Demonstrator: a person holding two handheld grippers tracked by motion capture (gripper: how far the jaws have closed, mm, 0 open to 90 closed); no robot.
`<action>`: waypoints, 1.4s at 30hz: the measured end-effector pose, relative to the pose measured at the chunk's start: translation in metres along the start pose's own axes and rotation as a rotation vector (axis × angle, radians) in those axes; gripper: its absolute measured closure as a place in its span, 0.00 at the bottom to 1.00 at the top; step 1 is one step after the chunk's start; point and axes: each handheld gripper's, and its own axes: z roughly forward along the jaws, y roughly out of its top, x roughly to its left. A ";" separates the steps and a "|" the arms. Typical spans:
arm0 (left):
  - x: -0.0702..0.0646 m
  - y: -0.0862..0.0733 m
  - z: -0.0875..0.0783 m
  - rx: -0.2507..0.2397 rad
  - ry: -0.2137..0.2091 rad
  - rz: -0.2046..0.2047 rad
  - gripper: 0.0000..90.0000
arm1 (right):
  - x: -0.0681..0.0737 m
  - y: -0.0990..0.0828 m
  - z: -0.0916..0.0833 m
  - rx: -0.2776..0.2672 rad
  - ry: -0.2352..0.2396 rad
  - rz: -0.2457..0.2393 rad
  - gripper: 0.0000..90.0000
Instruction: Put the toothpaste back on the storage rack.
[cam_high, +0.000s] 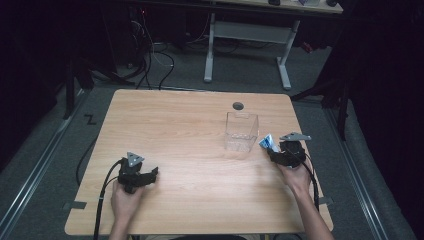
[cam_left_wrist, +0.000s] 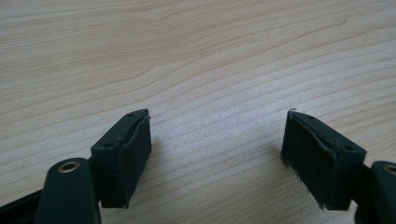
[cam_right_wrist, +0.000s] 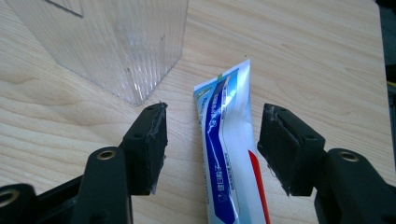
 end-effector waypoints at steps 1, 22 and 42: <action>0.000 0.000 0.000 0.000 0.000 0.000 0.27 | 0.000 0.001 0.002 0.011 -0.008 -0.007 0.46; 0.000 0.000 0.000 0.000 0.000 0.000 0.27 | 0.002 0.011 0.029 0.127 -0.043 -0.043 0.47; 0.000 0.000 0.000 0.000 0.000 0.000 0.27 | -0.005 0.014 0.047 0.238 -0.056 -0.053 0.54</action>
